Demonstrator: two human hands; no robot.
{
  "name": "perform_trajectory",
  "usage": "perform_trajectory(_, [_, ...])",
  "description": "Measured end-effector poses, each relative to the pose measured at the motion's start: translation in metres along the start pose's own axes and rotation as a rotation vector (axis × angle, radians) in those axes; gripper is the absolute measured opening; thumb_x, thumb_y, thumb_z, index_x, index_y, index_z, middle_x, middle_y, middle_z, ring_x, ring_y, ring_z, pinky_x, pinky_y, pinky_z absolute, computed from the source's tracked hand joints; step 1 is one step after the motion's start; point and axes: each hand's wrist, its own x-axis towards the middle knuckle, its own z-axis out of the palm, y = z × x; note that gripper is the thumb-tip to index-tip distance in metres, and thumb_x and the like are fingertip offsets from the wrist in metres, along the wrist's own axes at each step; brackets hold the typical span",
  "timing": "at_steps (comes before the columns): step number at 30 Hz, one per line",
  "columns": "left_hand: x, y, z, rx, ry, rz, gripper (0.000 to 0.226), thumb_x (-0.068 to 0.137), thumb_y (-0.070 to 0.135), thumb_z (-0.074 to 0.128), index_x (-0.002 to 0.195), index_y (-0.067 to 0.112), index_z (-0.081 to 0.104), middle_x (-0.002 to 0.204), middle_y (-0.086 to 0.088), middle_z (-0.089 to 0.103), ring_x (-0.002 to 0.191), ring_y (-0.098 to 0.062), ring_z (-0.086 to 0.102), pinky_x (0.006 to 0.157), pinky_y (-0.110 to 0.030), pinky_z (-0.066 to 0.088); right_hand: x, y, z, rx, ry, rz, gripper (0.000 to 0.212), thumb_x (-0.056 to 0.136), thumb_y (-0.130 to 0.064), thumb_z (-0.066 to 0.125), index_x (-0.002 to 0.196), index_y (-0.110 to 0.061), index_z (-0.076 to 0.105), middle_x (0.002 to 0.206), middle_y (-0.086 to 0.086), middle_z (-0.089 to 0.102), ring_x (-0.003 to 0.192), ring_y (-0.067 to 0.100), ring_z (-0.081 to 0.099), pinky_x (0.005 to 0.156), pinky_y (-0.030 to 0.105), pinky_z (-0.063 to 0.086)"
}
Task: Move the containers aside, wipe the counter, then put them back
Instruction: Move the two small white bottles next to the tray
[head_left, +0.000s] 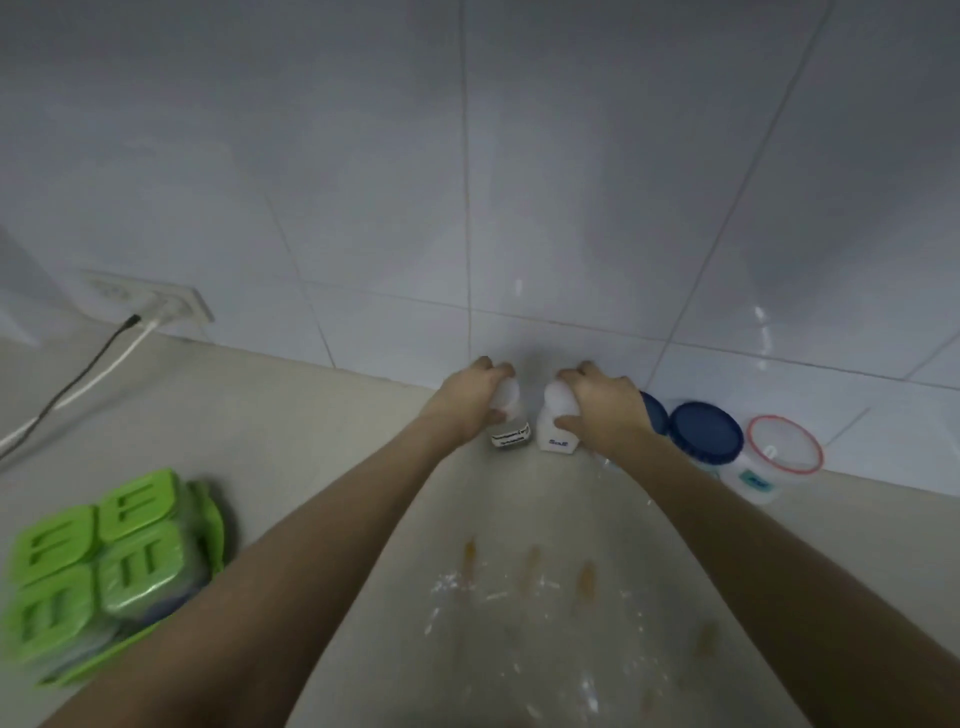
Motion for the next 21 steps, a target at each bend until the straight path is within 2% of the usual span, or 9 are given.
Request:
perform_trajectory(5, [-0.054,-0.030,-0.034,0.064,-0.044,-0.095,0.054,0.083,0.023,0.067,0.132,0.015,0.046,0.124,-0.014,0.049,0.111,-0.034,0.054,0.091,-0.035,0.042,-0.016,-0.040,-0.011,0.057,-0.010,-0.068,0.055,0.083,-0.035,0.064,0.132,-0.017,0.046,0.125,0.010,0.050,0.105,0.032,0.056,0.086,0.039,0.042])
perform_trajectory(11, [-0.132,-0.081,-0.061,0.083,-0.016,-0.232,0.054,0.082,0.024,0.068,0.131,0.015,0.047,0.123,-0.014,0.049,0.110,-0.036,0.055,0.091,-0.038,0.044,-0.026,-0.112,-0.016,0.057,0.016,-0.137,0.057,0.081,-0.035,0.066,0.132,-0.019,0.045,0.126,0.009,0.049,0.114,0.032,0.050,0.093,0.040,0.038])
perform_trajectory(21, [-0.208,-0.172,-0.100,0.045,0.058,-0.403,0.057,0.081,0.026,0.069,0.132,0.016,0.048,0.126,-0.012,0.049,0.114,-0.034,0.053,0.093,-0.035,0.040,-0.005,-0.243,-0.013,0.152,-0.012,-0.286,0.057,0.082,-0.030,0.067,0.134,-0.019,0.044,0.129,0.007,0.047,0.114,0.031,0.050,0.091,0.040,0.044])
